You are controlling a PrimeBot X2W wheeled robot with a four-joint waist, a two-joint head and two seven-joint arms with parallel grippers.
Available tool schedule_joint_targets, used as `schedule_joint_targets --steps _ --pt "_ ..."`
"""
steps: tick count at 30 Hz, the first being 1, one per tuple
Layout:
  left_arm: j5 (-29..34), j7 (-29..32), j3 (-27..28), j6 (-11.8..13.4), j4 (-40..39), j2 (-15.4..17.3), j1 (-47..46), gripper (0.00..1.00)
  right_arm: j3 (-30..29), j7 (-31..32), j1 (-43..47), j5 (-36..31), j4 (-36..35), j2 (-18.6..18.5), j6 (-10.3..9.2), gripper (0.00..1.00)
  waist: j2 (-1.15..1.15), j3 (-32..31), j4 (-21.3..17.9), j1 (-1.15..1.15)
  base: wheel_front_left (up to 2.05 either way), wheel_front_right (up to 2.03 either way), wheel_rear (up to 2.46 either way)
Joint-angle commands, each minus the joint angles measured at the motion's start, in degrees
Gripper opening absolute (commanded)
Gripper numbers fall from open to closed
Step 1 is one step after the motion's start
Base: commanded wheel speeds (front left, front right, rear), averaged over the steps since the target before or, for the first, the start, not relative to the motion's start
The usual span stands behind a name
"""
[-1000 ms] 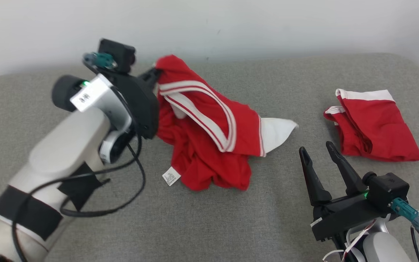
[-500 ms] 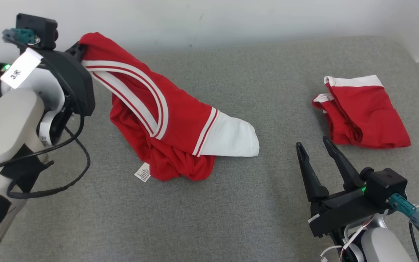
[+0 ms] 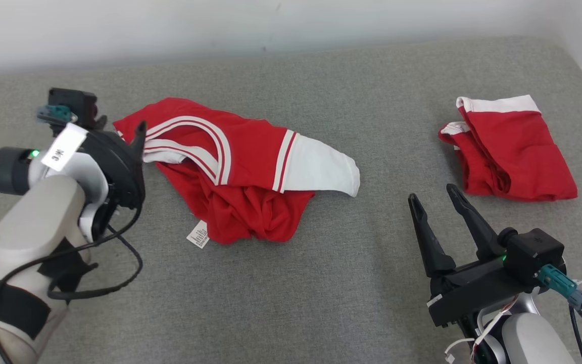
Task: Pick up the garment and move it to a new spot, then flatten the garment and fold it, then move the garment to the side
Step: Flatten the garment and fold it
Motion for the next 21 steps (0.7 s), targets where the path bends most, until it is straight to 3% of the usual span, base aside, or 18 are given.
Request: schedule_joint_targets --steps 1,13,21 --pt "-0.69 -0.46 -0.28 -0.70 0.78 -0.91 0.62 1.00 0.10 0.23 0.07 -0.47 -0.20 -0.12 -0.04 1.00 0.00 -0.73 0.75 0.00 0.00 0.00 0.00" --pt "-0.43 -0.38 -4.04 -6.90 -0.94 -7.45 2.45 1.00 0.45 0.77 1.51 0.32 -0.16 -0.10 -0.04 1.00 0.00 -3.52 2.53 0.00 0.00 0.00 0.00" --pt "1.28 -0.58 -8.67 -8.21 -3.75 -10.06 5.36 1.00 0.57 0.37 1.72 0.95 -0.16 -0.11 -0.04 1.00 0.00 -3.60 2.68 0.00 0.00 0.00 0.00"
